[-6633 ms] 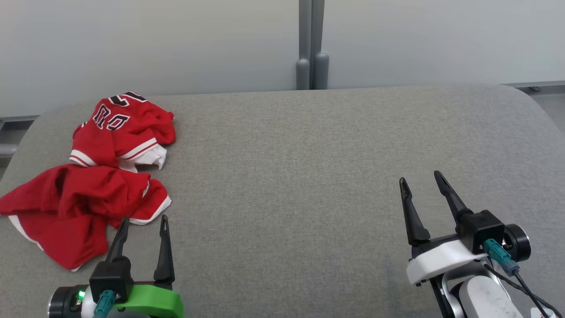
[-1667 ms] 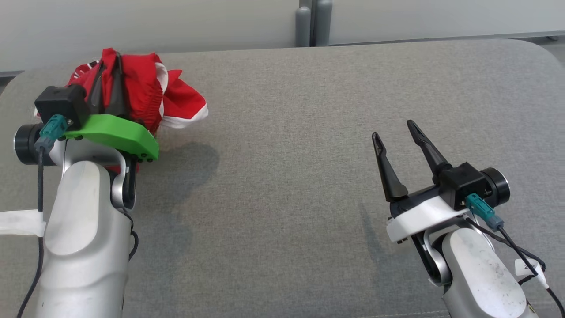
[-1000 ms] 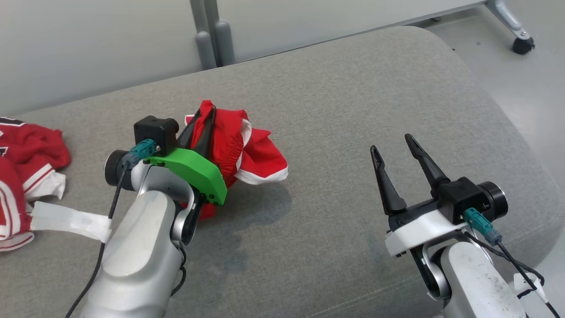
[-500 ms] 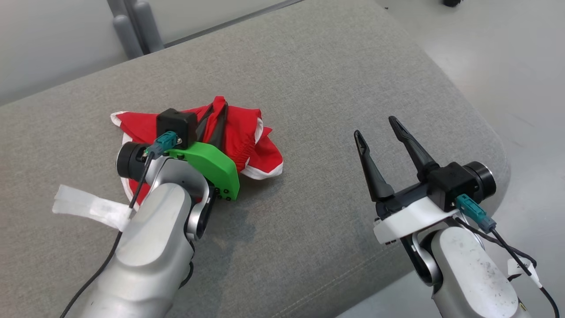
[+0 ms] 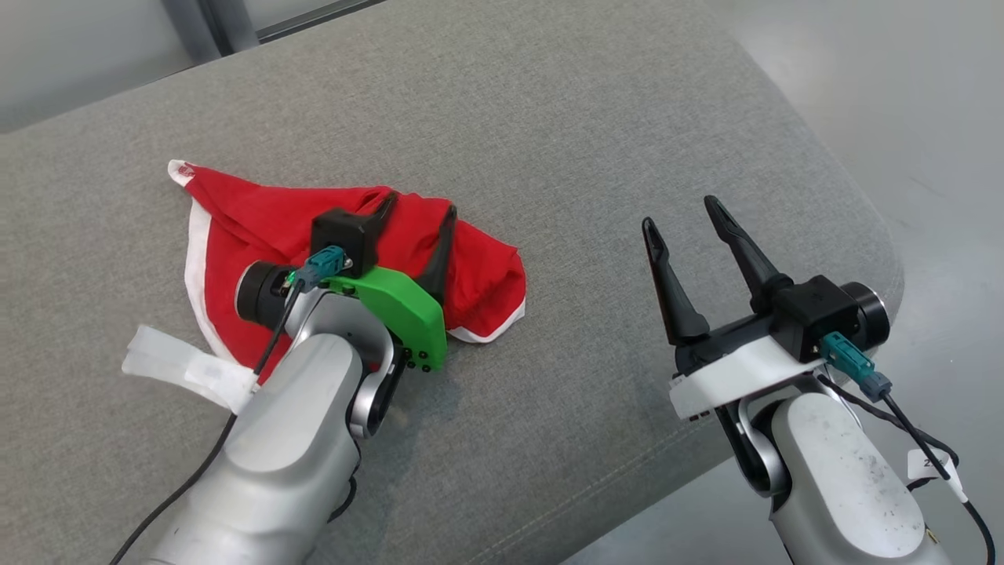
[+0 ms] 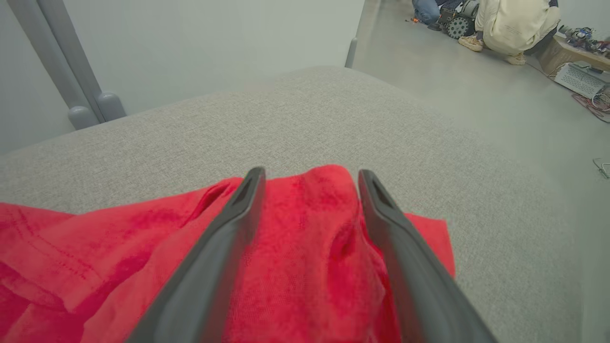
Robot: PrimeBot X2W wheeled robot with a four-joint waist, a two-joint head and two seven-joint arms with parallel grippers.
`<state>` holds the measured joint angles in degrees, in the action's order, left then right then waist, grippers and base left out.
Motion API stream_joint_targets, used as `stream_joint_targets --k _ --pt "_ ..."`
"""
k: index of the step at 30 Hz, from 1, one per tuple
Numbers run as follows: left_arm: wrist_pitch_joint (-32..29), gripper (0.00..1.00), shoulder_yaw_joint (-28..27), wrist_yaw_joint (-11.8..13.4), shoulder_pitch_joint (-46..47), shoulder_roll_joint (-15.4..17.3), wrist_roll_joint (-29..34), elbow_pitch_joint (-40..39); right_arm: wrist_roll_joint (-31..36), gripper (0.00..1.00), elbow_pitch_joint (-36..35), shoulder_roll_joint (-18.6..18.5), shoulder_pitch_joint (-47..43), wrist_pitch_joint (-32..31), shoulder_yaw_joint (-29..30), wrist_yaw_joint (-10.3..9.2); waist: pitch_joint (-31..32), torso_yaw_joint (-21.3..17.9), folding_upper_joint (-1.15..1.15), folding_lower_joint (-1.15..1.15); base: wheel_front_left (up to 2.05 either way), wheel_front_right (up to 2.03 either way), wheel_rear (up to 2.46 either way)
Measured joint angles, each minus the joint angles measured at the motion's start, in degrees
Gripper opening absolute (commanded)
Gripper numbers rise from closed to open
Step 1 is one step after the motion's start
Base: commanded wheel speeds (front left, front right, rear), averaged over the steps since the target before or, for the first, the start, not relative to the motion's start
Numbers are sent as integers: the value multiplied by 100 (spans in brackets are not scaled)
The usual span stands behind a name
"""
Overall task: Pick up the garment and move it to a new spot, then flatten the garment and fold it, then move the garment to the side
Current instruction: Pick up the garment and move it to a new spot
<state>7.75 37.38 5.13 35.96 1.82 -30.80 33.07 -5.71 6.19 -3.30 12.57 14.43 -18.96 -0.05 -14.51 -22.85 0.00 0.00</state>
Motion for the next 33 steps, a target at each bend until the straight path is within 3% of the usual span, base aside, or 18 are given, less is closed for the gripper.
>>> stream_joint_targets --k 11,19,33 --pt "501 100 210 -57 188 9 -187 -475 -86 100 236 1 -22 0 38 15 105 528 0 0 0 0 0" --pt "650 100 191 -5 13 9 14 -601 -204 100 821 4 -393 0 -118 207 264 1068 0 0 0 0 0" --pt "652 100 -131 102 -1089 14 -7 -979 -1266 100 1452 14 -629 0 -97 370 540 2236 0 0 0 0 0"
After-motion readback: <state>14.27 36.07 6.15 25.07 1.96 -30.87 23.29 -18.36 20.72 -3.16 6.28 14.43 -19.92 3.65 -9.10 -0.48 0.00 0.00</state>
